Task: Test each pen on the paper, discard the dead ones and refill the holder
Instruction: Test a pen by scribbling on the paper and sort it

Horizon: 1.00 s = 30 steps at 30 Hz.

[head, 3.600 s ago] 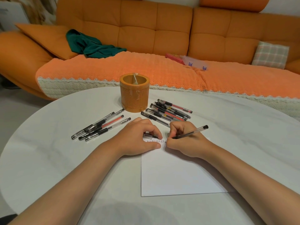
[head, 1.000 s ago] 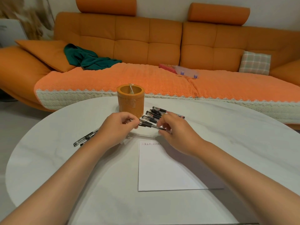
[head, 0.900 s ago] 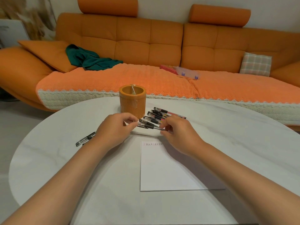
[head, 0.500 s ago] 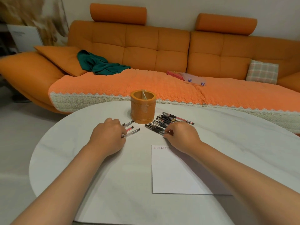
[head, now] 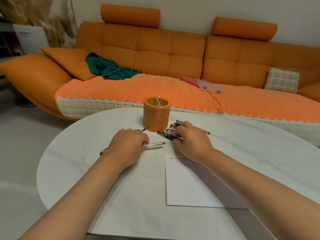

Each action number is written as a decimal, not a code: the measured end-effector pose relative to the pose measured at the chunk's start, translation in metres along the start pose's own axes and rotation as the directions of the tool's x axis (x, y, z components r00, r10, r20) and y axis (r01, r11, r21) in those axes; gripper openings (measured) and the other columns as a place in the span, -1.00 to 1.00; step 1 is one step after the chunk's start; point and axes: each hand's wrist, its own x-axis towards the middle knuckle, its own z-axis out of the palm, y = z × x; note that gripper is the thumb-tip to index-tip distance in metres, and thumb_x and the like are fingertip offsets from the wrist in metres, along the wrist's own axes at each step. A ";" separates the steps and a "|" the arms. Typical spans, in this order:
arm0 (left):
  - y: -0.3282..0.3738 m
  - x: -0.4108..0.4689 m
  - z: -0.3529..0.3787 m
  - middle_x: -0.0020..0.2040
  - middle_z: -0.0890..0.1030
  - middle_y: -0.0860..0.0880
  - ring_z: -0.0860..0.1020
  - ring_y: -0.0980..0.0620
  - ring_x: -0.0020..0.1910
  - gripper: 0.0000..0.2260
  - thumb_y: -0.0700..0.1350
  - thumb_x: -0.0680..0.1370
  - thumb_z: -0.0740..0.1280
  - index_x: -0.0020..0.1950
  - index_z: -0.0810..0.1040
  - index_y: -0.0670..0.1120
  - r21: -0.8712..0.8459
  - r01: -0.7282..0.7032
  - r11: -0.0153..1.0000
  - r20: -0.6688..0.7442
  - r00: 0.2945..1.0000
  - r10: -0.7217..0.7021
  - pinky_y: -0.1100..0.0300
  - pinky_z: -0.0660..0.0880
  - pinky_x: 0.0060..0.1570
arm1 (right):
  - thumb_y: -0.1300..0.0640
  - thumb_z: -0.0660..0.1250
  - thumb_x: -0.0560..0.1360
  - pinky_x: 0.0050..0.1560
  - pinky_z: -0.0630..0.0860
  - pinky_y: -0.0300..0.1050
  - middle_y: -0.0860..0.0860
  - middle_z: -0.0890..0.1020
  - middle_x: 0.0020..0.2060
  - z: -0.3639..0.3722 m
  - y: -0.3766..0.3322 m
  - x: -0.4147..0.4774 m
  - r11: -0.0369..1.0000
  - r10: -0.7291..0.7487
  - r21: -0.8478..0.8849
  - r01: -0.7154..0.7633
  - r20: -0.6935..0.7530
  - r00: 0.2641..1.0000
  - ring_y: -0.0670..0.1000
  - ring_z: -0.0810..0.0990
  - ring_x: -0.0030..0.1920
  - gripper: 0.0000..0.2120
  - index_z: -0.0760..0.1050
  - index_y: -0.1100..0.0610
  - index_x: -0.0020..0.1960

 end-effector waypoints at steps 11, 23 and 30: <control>0.044 0.008 0.010 0.01 0.52 0.23 0.49 0.21 -0.04 -0.86 0.03 0.60 0.31 0.15 0.55 0.19 -0.474 -0.123 0.872 -0.054 0.992 0.111 0.09 0.50 -0.03 | 0.00 0.31 0.60 -0.04 0.53 -0.08 -0.15 0.66 0.00 -0.018 0.009 -0.033 0.951 -0.139 0.289 0.114 0.066 0.988 -0.17 0.55 -0.08 -0.82 0.60 -0.06 0.17; 0.065 0.017 0.026 -0.02 0.61 0.23 0.47 0.21 -0.09 -0.85 0.10 0.58 0.32 0.14 0.59 0.19 -0.364 -0.061 0.930 -0.068 0.997 0.039 0.29 0.38 -0.17 | 0.11 0.23 0.58 0.04 0.46 -0.05 -0.13 0.64 -0.06 -0.017 0.059 -0.052 0.980 -0.079 0.182 0.075 0.014 0.997 -0.02 0.52 -0.01 -0.81 0.56 -0.02 0.13; 0.080 0.019 0.029 -0.19 0.61 0.20 0.57 0.14 -0.17 -0.90 0.03 0.50 0.46 -0.02 0.57 0.16 -0.571 -0.105 0.814 -0.134 0.990 0.034 0.14 0.52 -0.20 | -0.10 0.16 0.64 -0.10 0.50 0.00 -0.16 0.61 -0.02 -0.019 0.050 -0.052 0.965 -0.239 0.131 0.229 0.068 0.969 -0.06 0.54 -0.01 -0.79 0.49 -0.12 0.20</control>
